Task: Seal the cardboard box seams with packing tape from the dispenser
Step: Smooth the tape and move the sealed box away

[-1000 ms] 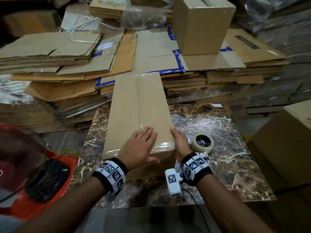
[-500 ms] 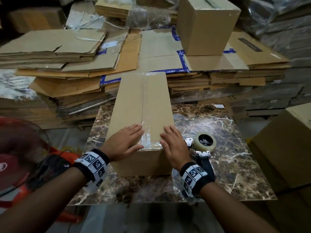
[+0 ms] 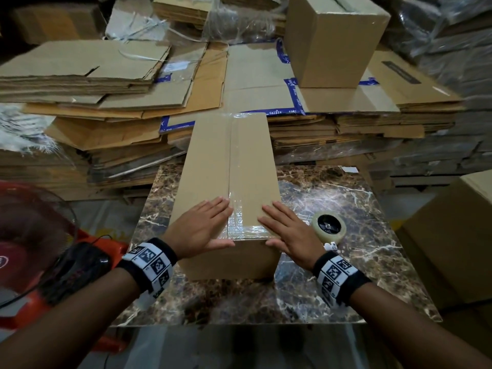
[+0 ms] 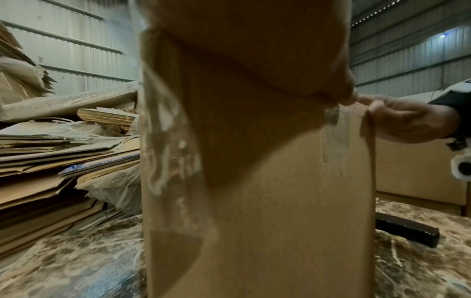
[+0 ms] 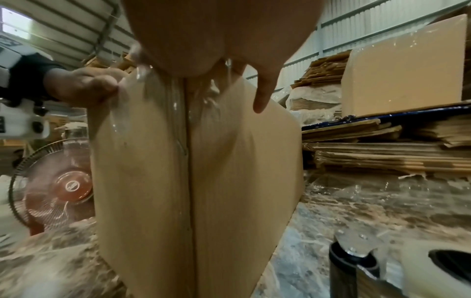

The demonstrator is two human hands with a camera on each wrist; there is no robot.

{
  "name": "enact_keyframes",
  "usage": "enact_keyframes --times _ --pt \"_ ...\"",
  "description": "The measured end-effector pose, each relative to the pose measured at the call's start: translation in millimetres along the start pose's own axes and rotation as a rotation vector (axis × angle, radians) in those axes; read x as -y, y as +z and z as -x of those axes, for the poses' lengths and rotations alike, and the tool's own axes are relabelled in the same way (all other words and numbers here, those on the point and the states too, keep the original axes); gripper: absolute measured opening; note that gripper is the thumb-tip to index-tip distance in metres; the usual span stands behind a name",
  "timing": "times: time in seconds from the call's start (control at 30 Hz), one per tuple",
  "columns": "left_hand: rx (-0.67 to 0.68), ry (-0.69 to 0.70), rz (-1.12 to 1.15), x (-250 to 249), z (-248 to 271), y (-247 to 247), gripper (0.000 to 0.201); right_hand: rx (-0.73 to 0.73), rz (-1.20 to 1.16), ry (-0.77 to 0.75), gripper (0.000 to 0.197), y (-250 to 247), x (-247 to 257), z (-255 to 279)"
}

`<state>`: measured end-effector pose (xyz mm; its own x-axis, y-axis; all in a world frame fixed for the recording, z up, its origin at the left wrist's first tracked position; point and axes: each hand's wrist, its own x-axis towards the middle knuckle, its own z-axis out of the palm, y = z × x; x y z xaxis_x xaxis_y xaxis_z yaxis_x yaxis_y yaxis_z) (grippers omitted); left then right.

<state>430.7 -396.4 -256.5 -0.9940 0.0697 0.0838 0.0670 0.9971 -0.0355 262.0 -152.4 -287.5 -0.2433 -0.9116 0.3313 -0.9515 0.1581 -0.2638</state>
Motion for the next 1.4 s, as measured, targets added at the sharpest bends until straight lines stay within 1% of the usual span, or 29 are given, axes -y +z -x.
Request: enact_keyframes --times 0.07,0.17,0.2,0.23,0.3,0.37,0.4,0.57,0.63,0.67,0.8,0.87,0.93,0.97,1.03,1.1,1.17,1.2,1.27,1.33,1.4 --pt "0.027 0.002 -0.011 1.1 -0.2 0.4 0.099 0.084 0.027 -0.028 0.080 -6.3 -2.4 -0.9" --pt "0.043 0.008 -0.033 1.9 -0.7 1.3 0.103 0.323 0.175 -0.096 0.108 -22.4 -8.8 -3.0" --pt "0.050 0.006 -0.031 1.9 -0.7 1.2 0.104 0.369 0.238 -0.123 0.113 -26.5 -11.3 -4.5" --pt "0.059 0.002 -0.029 1.9 -0.6 1.0 0.104 0.384 0.278 -0.142 0.112 -29.1 -12.8 -5.6" --pt "0.056 0.002 -0.029 1.6 -0.9 -0.1 0.106 0.347 0.268 -0.154 0.097 -29.7 -13.2 -6.7" --pt "0.038 0.006 -0.025 0.4 -0.9 -1.5 0.105 0.283 0.204 -0.148 0.078 -26.3 -12.0 -5.0" --pt "0.030 0.005 -0.019 -0.2 -0.7 -2.0 0.104 0.264 0.173 -0.140 0.072 -24.8 -10.8 -3.8" --pt "0.025 0.001 -0.008 -0.5 -0.4 -2.1 0.103 0.256 0.026 -0.091 0.055 -32.2 -4.4 -2.9" --pt "0.026 0.001 -0.013 -1.1 -1.2 -2.2 0.103 0.240 -0.003 -0.073 0.055 -31.5 -5.1 -3.1" --pt "0.026 0.001 -0.017 -1.3 -1.3 -2.2 0.103 0.230 0.021 -0.069 0.057 -28.6 -6.3 -2.7" --pt "0.030 -0.018 -0.006 -1.6 -0.8 -2.5 0.101 0.217 0.199 -0.118 0.069 -16.1 -13.3 -3.1" --pt "0.051 -0.034 0.026 -0.8 -0.8 -2.8 0.098 0.242 0.230 -0.143 0.077 -15.4 -16.5 -3.9" --pt "0.050 -0.036 0.045 -0.9 -0.8 -2.8 0.098 0.282 0.231 -0.136 0.082 -17.0 -17.5 -4.2" --pt "0.051 -0.035 0.049 -1.1 -0.6 -3.0 0.098 0.291 0.218 -0.123 0.082 -17.7 -16.6 -3.7" --pt "0.055 -0.031 0.047 -1.1 0.2 -3.2 0.101 0.267 0.123 -0.078 0.073 -19.4 -10.9 -2.1" --pt "0.040 -0.023 0.031 -1.7 0.7 -3.7 0.102 0.205 -0.027 -0.010 0.064 -18.9 -3.4 0.2" --pt "0.007 -0.019 0.017 -3.3 1.1 -4.3 0.100 0.137 -0.115 0.063 0.063 -15.4 3.8 2.1" --pt "-0.010 -0.022 0.012 -4.3 1.4 -4.4 0.099 0.108 -0.115 0.085 0.064 -13.4 6.1 2.6" --pt "-0.026 -0.043 0.007 -6.8 2.9 -3.8 0.097 0.068 -0.050 0.076 0.065 -10.6 7.7 2.5" --pt "-0.032 -0.084 0.004 -10.3 4.5 -1.4 0.098 0.081 0.026 0.052 0.066 -11.3 7.4 1.0" --pt "-0.037 -0.148 0.001 -15.7 6.8 0.7 0.099 0.125 0.076 0.064 0.068 -15.0 8.2 -0.6"
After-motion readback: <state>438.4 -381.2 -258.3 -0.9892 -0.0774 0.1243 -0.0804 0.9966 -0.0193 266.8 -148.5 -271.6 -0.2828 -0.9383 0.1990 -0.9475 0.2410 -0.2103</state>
